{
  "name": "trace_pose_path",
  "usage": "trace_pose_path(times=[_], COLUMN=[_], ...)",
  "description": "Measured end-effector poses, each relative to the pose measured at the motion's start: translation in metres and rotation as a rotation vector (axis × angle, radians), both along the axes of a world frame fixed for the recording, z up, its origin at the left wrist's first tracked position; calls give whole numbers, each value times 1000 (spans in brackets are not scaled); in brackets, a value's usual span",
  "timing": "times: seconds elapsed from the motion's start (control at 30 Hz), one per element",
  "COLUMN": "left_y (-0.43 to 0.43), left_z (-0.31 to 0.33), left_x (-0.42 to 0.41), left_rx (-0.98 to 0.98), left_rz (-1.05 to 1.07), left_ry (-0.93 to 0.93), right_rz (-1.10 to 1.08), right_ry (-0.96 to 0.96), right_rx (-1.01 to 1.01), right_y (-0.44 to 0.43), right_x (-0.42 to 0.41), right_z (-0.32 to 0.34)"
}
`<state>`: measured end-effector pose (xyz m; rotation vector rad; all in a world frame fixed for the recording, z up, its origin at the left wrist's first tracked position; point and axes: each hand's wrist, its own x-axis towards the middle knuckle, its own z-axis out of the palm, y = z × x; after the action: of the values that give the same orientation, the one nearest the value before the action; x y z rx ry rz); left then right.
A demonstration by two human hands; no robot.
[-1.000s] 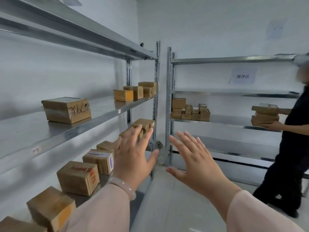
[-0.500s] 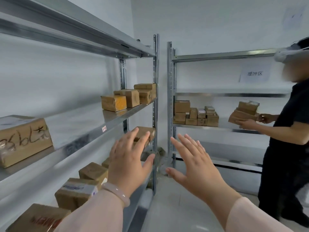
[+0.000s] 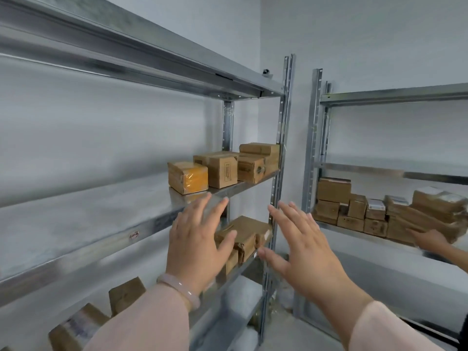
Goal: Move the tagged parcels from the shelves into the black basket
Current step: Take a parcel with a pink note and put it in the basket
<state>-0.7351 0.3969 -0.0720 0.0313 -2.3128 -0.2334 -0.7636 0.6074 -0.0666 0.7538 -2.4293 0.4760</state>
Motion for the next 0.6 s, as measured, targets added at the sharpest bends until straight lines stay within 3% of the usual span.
trace_pose_path(times=[0.3, 0.6], left_y=[-33, -70], left_z=[26, 47], left_x=[-72, -155], left_rx=[150, 210], left_rz=[173, 279], left_ry=[-11, -144], right_rz=[188, 308], right_ry=[-76, -65], right_rx=[-100, -122], right_y=[-37, -96], right_x=[-103, -195], right_z=[1, 8])
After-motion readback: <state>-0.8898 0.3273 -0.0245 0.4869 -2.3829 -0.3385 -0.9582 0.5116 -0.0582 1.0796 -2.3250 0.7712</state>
